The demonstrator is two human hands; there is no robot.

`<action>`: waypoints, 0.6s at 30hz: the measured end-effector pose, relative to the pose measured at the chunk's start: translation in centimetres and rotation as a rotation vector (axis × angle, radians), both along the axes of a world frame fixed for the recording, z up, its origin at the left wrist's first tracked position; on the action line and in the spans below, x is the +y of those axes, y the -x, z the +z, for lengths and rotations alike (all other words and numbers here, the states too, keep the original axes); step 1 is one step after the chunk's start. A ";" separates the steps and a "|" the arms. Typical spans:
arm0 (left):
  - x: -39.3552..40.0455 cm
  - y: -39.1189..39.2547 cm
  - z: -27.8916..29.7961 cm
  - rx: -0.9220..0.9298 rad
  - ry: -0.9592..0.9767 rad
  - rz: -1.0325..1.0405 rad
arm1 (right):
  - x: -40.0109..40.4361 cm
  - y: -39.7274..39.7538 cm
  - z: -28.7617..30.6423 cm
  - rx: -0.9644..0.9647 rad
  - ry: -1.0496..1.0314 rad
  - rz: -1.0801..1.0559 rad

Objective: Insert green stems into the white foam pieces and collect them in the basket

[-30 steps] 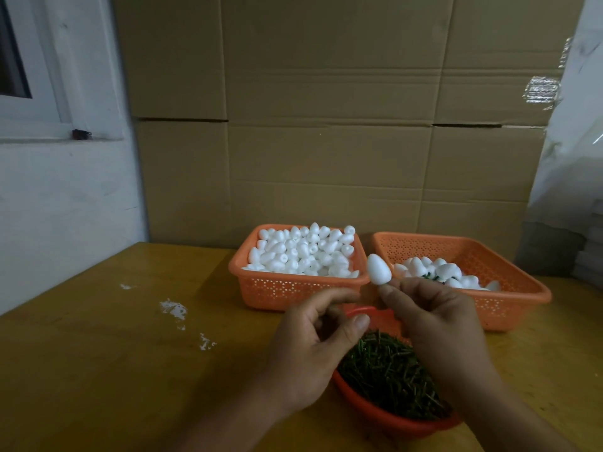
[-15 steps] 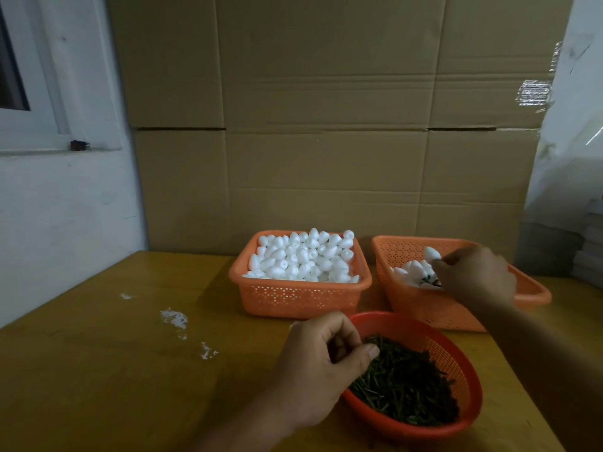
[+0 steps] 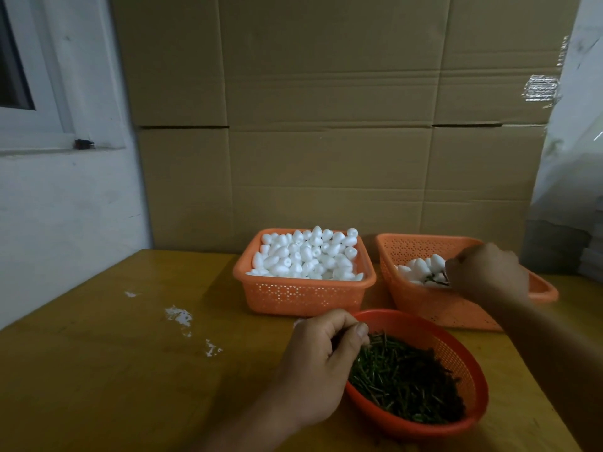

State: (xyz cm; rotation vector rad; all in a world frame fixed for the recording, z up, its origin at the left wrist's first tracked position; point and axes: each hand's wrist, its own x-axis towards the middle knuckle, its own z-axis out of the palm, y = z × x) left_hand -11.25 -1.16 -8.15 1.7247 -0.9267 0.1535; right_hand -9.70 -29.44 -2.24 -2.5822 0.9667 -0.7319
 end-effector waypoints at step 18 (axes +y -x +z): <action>1.0 -7.1 3.6 0.038 0.020 0.302 | 8.4 7.1 -3.7 -0.271 -0.175 0.543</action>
